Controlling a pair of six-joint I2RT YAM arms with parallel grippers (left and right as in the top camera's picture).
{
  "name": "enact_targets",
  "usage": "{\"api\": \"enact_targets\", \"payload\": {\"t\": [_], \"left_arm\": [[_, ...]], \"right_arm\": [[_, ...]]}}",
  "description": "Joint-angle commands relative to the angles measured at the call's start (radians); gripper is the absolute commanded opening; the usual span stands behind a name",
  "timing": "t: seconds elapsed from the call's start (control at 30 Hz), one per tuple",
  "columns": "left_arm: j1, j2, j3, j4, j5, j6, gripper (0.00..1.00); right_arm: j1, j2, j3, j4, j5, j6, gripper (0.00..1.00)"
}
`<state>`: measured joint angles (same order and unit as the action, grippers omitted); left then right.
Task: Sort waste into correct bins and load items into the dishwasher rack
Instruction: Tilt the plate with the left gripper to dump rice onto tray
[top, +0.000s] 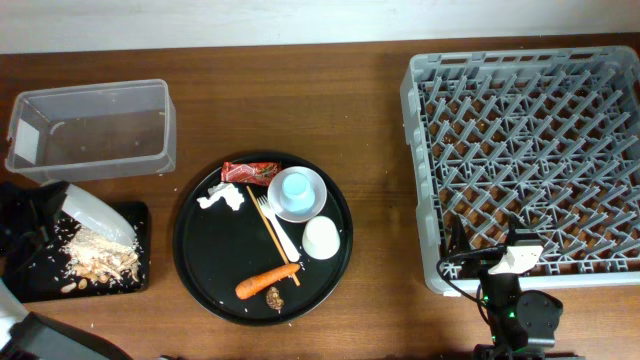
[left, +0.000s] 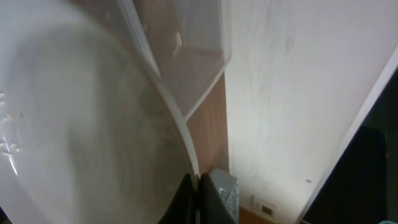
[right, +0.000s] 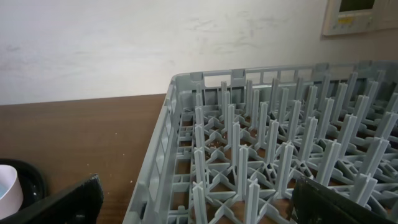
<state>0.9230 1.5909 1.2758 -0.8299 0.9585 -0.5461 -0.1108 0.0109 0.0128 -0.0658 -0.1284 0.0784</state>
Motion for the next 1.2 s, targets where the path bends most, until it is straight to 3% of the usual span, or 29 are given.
{"api": "enact_targets", "payload": {"t": [0.0,0.07,0.1,0.17,0.23,0.27,0.3,0.33,0.47,0.53,0.6,0.63,0.67,0.7,0.77,0.8,0.87,0.93,1.0,1.07,1.13,1.17], "left_arm": [[0.003,-0.020,0.014,0.045,-0.090,-0.012,0.01],[0.000,-0.020,0.014,0.004,-0.029,-0.011,0.01],[0.001,-0.020,0.014,0.073,-0.094,-0.029,0.01],[0.002,-0.020,0.014,0.061,-0.019,-0.034,0.01],[0.002,-0.020,0.014,0.103,-0.052,-0.037,0.01],[0.012,-0.020,0.014,0.061,0.052,-0.033,0.01],[0.014,-0.020,0.014,0.078,0.061,-0.032,0.01],[0.014,-0.020,0.014,0.119,-0.056,-0.055,0.01],[0.018,-0.020,0.013,0.076,-0.024,-0.052,0.01],[0.030,-0.020,0.013,0.070,0.130,-0.050,0.01],[0.032,-0.019,0.013,0.112,0.056,-0.069,0.01],[0.037,-0.019,0.013,0.037,0.182,-0.037,0.01],[0.036,-0.019,0.013,0.056,0.203,-0.028,0.01],[0.037,-0.019,0.013,0.127,0.095,-0.050,0.01],[0.033,-0.019,0.013,0.047,0.198,-0.033,0.01],[0.029,-0.019,0.013,0.107,0.127,-0.048,0.01],[0.036,-0.019,0.013,0.008,0.198,-0.029,0.01],[0.035,-0.019,0.013,0.056,0.103,-0.048,0.01],[0.032,-0.019,0.013,-0.007,0.142,-0.030,0.01],[0.029,-0.019,0.013,0.070,0.052,-0.046,0.01],[0.029,-0.019,0.013,0.037,0.133,-0.044,0.01],[0.026,-0.018,0.013,0.094,0.109,-0.045,0.01]], "right_arm": [[-0.008,-0.007,-0.007,-0.002,0.008,0.000,0.99],[-0.008,-0.007,-0.007,-0.002,0.008,0.000,0.99],[-0.008,-0.007,-0.007,-0.002,0.008,0.000,0.99],[-0.008,-0.007,-0.007,-0.002,0.008,0.000,0.99],[-0.008,-0.007,-0.007,-0.002,0.008,0.000,0.99],[-0.008,-0.007,-0.007,-0.002,0.008,0.000,0.99],[-0.008,-0.007,-0.007,-0.002,0.008,0.000,0.99],[-0.008,-0.007,-0.007,-0.002,0.008,0.000,0.99],[-0.008,-0.007,-0.007,-0.002,0.008,0.000,0.99],[-0.008,-0.007,-0.007,-0.002,0.008,0.000,0.99],[-0.008,-0.007,-0.007,-0.002,0.008,0.000,0.99],[-0.008,-0.007,-0.007,-0.002,0.008,0.000,0.99],[-0.008,-0.007,-0.007,-0.002,0.008,0.000,0.99],[-0.008,-0.007,-0.007,-0.002,0.008,0.000,0.99],[-0.008,-0.007,-0.007,-0.002,0.008,0.000,0.99],[-0.008,-0.007,-0.007,-0.002,0.008,0.000,0.99],[-0.008,-0.007,-0.007,-0.002,0.008,0.000,0.99],[-0.008,-0.007,-0.007,-0.002,0.008,0.000,0.99],[-0.008,-0.007,-0.007,-0.002,0.008,0.000,0.99],[-0.008,-0.007,-0.007,-0.002,0.008,0.000,0.99],[-0.008,-0.007,-0.007,-0.002,0.008,0.000,0.99],[-0.008,-0.007,-0.007,-0.002,0.008,0.000,0.99]]}}
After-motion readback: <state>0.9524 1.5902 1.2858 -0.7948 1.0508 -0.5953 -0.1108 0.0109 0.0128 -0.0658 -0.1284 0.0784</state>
